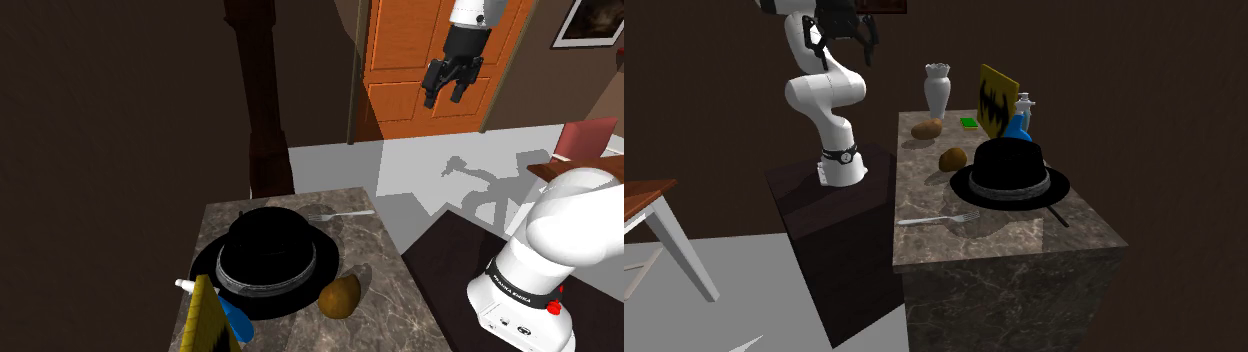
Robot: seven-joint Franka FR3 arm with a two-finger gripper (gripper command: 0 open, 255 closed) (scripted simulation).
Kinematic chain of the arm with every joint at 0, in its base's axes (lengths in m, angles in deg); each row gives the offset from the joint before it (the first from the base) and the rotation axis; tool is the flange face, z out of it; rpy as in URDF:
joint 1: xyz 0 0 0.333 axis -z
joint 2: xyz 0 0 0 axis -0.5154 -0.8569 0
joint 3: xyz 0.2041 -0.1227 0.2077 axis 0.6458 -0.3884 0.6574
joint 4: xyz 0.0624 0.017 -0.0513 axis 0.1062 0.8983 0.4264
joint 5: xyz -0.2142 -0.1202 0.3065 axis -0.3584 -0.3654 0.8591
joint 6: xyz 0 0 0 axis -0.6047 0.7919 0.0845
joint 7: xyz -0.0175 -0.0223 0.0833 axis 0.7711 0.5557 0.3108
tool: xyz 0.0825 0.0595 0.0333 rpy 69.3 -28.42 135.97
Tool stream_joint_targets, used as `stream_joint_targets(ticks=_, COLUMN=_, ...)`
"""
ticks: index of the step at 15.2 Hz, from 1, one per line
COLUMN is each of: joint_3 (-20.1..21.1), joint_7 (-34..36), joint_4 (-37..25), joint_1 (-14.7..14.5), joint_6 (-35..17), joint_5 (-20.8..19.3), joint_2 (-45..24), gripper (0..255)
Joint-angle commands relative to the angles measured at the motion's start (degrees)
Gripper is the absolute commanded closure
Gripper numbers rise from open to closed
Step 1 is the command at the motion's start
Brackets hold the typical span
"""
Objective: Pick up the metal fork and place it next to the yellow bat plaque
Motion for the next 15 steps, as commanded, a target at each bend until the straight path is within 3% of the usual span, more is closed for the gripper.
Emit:
stream_joint_targets(ticks=1, joint_3=0.0, joint_7=0.0, joint_4=0.0, joint_1=0.0, joint_6=0.0, joint_5=0.0, joint_2=0.0, gripper=0)
stream_joint_targets(ticks=15, joint_3=-2.1, joint_7=-17.0, joint_4=8.9, joint_1=-9.1, joint_6=-27.1, joint_5=0.5, joint_2=-18.8, gripper=0)
